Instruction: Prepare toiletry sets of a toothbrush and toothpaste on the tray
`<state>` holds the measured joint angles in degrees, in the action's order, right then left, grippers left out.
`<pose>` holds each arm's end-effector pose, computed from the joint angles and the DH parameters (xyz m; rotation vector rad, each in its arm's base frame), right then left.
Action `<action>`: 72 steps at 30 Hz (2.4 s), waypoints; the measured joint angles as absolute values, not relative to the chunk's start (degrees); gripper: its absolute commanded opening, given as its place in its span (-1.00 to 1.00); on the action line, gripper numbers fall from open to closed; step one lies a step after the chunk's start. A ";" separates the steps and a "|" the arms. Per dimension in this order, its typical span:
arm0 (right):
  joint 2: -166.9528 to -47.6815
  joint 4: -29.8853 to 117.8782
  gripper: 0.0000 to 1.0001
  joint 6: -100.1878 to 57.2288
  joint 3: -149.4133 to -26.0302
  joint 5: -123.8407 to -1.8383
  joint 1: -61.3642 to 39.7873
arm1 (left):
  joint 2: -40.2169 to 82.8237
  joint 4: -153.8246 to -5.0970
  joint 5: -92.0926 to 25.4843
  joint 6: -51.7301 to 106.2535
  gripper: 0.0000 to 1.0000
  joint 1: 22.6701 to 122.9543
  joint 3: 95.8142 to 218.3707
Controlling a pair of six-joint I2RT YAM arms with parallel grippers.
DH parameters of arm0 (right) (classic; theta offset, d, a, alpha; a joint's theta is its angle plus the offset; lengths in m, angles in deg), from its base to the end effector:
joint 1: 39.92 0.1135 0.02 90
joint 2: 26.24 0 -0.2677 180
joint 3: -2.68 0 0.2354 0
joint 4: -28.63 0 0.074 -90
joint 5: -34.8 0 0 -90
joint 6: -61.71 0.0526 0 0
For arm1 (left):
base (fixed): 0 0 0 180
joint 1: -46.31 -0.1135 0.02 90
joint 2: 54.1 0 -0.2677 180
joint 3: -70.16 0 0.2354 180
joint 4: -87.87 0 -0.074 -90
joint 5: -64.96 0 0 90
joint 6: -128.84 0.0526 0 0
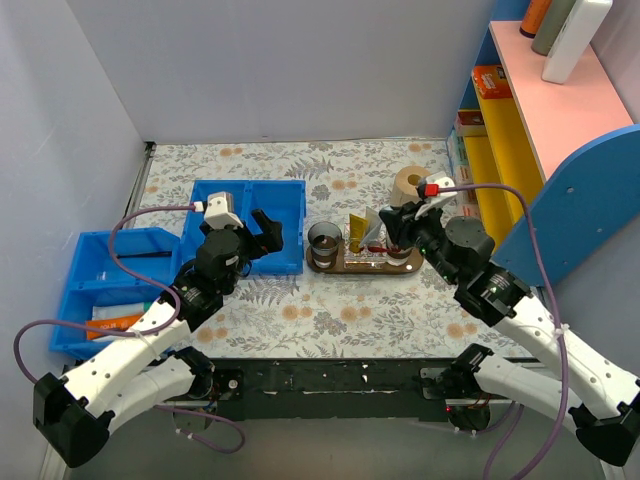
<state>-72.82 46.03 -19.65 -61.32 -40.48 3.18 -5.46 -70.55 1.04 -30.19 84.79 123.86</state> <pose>0.1446 0.1170 0.3785 -0.2730 1.5695 0.5060 0.1661 -0.1025 0.3007 -0.8157 1.7427 -0.8818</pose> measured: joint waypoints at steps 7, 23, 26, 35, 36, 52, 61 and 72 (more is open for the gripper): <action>-76.23 43.48 -0.97 -21.70 -61.19 -33.11 8.49 | -4.17 -70.48 2.44 -29.87 0.96 84.79 124.04; -81.55 41.44 -0.97 -24.68 -60.56 -22.03 14.58 | -3.73 -70.46 2.42 -29.54 0.96 84.79 124.10; -81.72 39.30 -0.97 -25.51 -59.07 -20.70 15.13 | -3.73 -70.46 2.42 -29.54 0.96 84.79 124.10; -83.97 34.69 -0.97 -26.88 -56.75 -18.97 15.92 | -3.76 -70.46 2.44 -29.54 0.96 84.79 124.10; -84.08 34.04 -0.97 -27.04 -56.45 -18.86 16.01 | -3.76 -70.46 2.42 -29.52 0.96 84.79 124.10; -89.79 29.90 -0.97 -31.74 -55.20 -15.60 18.41 | -3.84 -70.46 2.42 -29.56 0.96 84.79 124.10; -91.95 27.08 -0.97 -33.49 -53.60 -13.62 19.61 | -3.86 -70.46 2.42 -29.54 0.96 84.79 124.10; -91.95 22.52 -0.97 -32.65 -49.63 -12.65 19.85 | -3.97 -70.46 2.42 -29.54 0.96 84.79 124.10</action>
<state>-91.95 22.52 -32.65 -49.63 -12.65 19.85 -3.97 -70.46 2.42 -29.54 84.79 124.10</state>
